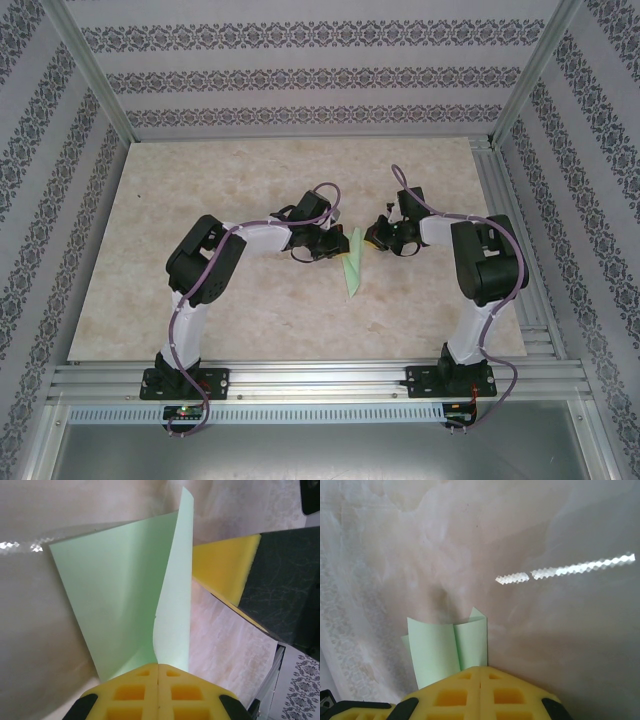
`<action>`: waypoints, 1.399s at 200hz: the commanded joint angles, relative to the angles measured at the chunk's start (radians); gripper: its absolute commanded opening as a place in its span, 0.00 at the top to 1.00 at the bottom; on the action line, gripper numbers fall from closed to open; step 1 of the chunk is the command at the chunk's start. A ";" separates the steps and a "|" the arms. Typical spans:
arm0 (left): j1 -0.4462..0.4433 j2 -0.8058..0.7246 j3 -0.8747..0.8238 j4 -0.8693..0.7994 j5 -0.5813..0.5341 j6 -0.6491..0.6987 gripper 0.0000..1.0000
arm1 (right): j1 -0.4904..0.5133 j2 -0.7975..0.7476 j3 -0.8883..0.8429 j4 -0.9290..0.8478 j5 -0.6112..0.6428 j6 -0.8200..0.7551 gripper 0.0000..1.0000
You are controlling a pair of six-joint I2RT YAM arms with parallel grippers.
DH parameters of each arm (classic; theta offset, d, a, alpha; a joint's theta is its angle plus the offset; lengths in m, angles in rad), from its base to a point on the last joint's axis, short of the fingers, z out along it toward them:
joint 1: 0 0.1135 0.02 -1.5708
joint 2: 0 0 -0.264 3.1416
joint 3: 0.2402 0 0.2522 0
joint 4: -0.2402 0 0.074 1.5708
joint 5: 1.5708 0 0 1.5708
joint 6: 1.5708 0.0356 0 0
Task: Fold a paper plane with a square sheet of paper (fold left side to right side)
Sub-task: Fold the wing for the fifth time at the center of the table.
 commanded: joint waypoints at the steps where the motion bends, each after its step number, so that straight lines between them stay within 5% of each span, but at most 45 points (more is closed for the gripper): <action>1: 0.014 0.013 0.009 -0.012 0.006 0.016 1.00 | 0.013 -0.054 0.012 -0.022 0.016 -0.015 0.96; 280: 0.021 -0.001 0.020 -0.040 0.006 0.036 1.00 | 0.045 0.050 0.047 -0.087 0.074 -0.037 0.96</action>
